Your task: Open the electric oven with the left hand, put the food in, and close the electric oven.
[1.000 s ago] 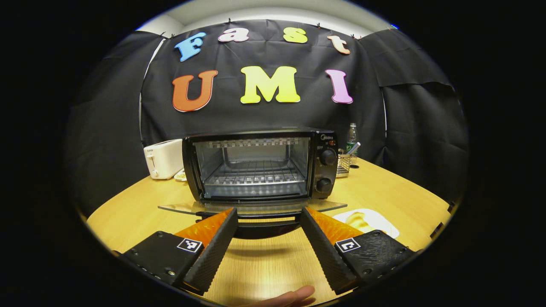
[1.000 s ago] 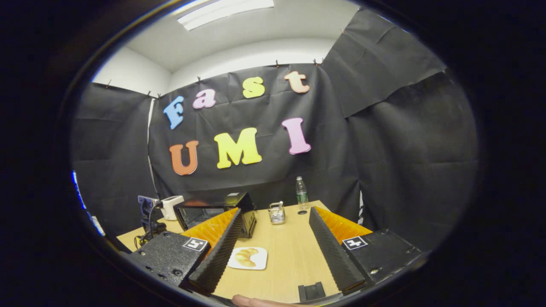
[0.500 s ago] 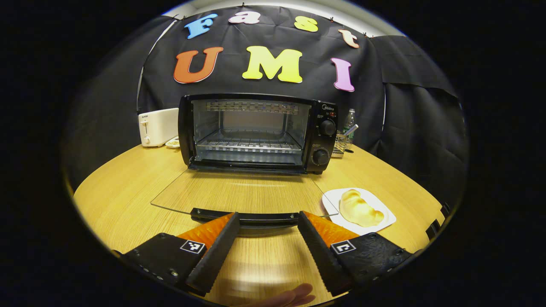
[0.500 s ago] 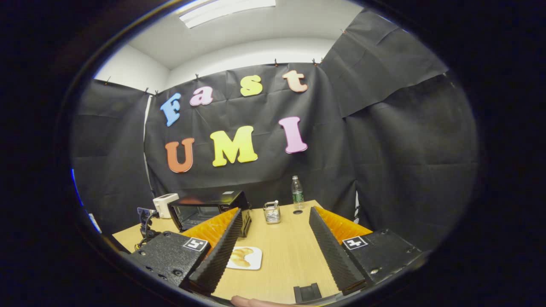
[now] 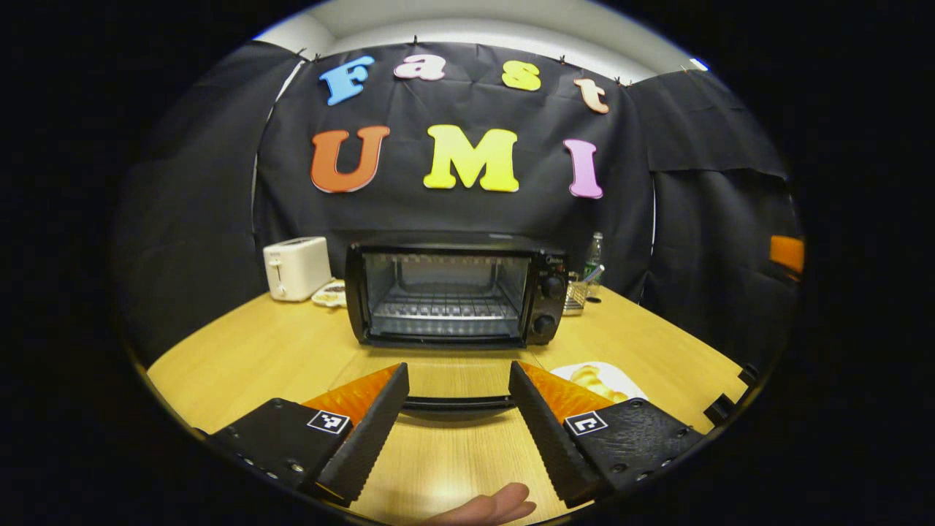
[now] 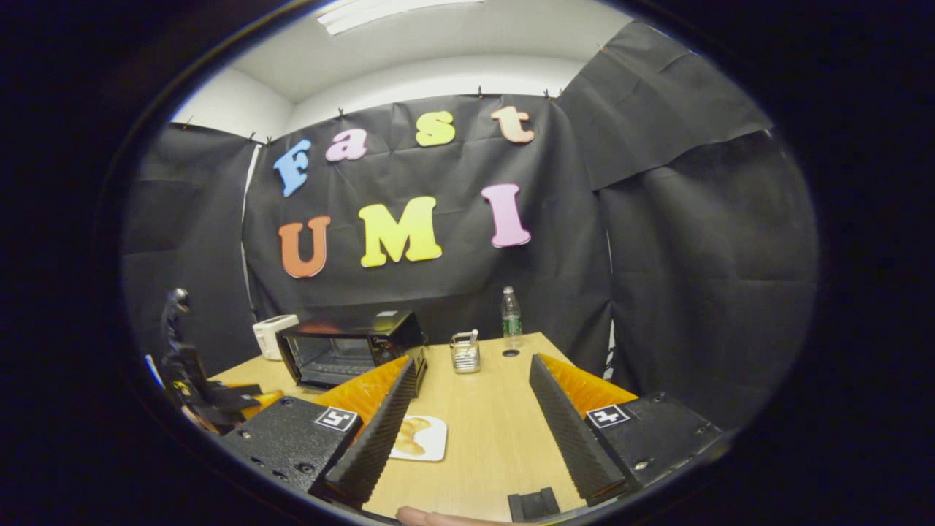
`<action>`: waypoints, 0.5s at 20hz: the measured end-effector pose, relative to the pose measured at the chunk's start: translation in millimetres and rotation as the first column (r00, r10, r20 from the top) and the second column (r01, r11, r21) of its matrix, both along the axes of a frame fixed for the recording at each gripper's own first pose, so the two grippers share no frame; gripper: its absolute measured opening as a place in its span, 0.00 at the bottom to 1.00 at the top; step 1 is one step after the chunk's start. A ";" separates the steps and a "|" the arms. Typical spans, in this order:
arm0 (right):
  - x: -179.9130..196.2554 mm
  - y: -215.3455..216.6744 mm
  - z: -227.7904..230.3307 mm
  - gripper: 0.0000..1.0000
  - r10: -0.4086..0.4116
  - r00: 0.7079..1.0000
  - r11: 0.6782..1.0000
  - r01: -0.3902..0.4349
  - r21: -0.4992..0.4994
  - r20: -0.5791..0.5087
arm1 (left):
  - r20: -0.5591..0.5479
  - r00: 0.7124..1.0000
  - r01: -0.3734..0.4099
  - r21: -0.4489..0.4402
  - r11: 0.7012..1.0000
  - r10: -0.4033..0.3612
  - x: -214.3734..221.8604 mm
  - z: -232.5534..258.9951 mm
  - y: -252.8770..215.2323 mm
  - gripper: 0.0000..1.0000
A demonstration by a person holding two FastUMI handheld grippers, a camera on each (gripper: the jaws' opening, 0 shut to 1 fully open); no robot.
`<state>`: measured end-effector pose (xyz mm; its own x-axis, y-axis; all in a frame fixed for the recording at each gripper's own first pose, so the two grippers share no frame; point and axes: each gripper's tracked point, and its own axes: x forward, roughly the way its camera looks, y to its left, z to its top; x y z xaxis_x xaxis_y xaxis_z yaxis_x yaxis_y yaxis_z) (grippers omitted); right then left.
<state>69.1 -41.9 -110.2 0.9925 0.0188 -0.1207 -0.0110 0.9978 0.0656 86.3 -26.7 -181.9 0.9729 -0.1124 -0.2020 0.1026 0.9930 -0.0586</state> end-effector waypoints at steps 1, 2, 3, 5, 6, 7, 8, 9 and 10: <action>11.0 3.9 -6.6 0.94 0.002 1.000 1.000 -0.002 0.001 -0.016 | 0.039 0.999 -0.010 0.010 1.000 0.009 -9.6 21.9 5.2 0.92; 22.7 13.0 -15.4 0.94 0.022 0.999 1.000 -0.023 -0.013 -0.038 | 0.071 0.997 -0.016 0.018 1.000 0.015 -19.8 40.6 9.4 0.92; 34.4 20.1 -23.7 0.94 0.040 0.997 0.999 -0.042 -0.025 -0.063 | 0.094 0.995 -0.021 0.018 1.000 0.020 -30.8 57.5 12.8 0.92; 52.4 33.5 -36.4 0.95 0.087 0.992 0.996 -0.089 -0.021 -0.090 | 0.132 0.991 -0.035 0.032 0.999 0.030 -55.8 87.6 19.6 0.93; 60.7 39.5 -44.6 0.95 0.103 0.988 0.994 -0.106 -0.015 -0.110 | 0.158 0.986 -0.053 0.044 0.998 0.045 -68.3 103.0 25.8 0.93; 69.7 45.9 -54.7 0.95 0.124 0.983 0.992 -0.125 -0.004 -0.133 | 0.181 0.981 -0.078 0.056 0.995 0.067 -80.2 116.2 32.5 0.93; 77.6 53.3 -65.6 0.95 0.142 0.977 0.990 -0.144 -0.001 -0.157 | 0.207 0.975 -0.100 0.066 0.993 0.084 -95.8 126.5 37.5 0.93; 86.0 63.5 -77.0 0.95 0.169 0.968 0.985 -0.173 -0.006 -0.184 | 0.216 0.972 -0.110 0.070 0.991 0.093 -109.2 132.3 40.7 0.93; 91.3 72.3 -88.3 0.95 0.191 0.958 0.981 -0.196 -0.003 -0.214 | 0.199 0.976 -0.107 0.061 0.992 0.093 -120.8 127.0 39.7 0.93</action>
